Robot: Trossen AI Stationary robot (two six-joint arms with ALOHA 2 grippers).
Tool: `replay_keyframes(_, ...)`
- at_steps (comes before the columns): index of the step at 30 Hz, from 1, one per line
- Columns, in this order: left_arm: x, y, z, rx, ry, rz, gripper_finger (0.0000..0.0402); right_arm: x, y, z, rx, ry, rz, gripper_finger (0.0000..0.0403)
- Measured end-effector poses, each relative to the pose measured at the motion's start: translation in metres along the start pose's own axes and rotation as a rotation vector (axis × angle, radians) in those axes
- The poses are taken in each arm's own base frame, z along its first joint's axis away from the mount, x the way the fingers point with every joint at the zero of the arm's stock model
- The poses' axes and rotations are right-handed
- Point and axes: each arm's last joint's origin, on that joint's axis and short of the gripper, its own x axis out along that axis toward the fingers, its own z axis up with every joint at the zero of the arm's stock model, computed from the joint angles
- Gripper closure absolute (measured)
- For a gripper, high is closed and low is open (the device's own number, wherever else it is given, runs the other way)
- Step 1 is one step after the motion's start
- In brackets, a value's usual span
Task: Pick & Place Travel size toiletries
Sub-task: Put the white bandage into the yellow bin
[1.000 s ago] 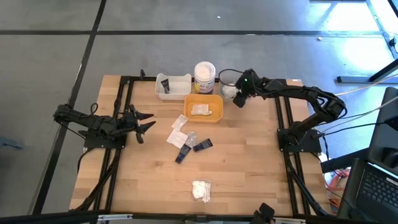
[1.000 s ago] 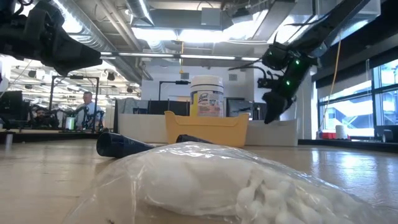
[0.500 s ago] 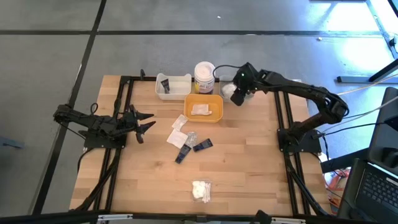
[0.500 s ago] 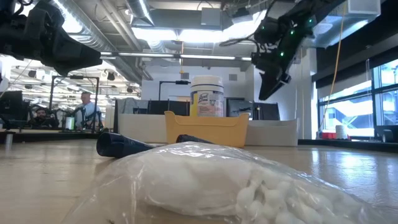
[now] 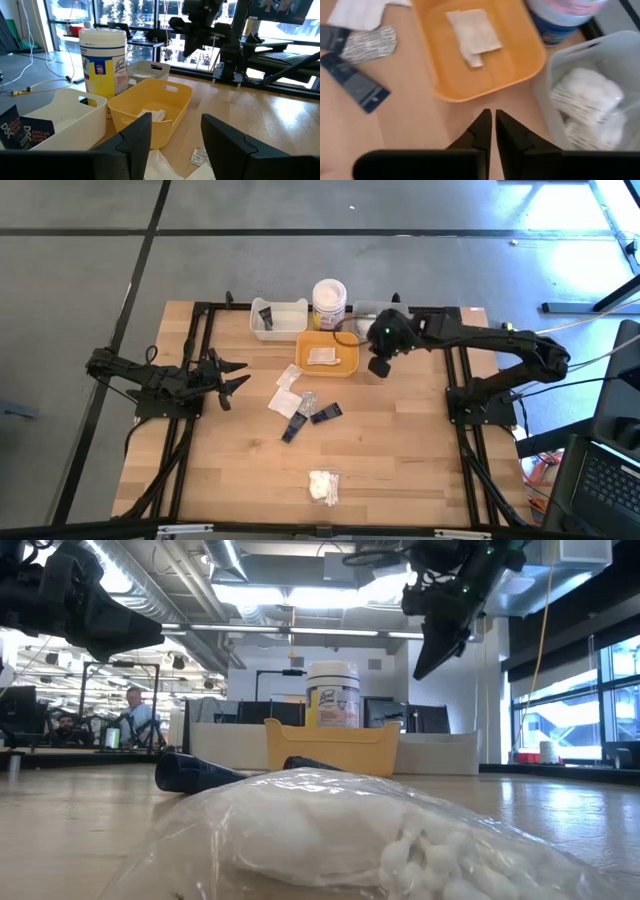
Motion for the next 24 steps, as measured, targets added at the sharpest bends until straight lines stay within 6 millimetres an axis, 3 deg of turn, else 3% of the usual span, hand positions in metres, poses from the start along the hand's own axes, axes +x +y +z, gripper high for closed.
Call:
replay_keyframes(6, 0.0, 0.0, 0.0, 0.0, 0.0, 0.0, 0.0233, 0.004, 0.034, -0.013, -0.059, 0.023, -0.018, 0.0389)
replay_keyframes(13, 0.0, 0.0, 0.001, 0.035, -0.007, 0.003, 0.0233, 0.013, 0.072, -0.045, -0.14, 0.1, 0.025, 0.039)
replay_keyframes(19, 0.0, 0.0, 0.002, 0.115, -0.022, 0.004, 0.0233, 0.012, 0.083, -0.074, -0.165, 0.069, 0.036, 0.0398)
replay_keyframes(24, 0.0, 0.0, 0.002, 0.113, -0.022, 0.003, 0.0233, -0.001, 0.073, -0.095, -0.169, -0.103, 0.094, 0.0398)
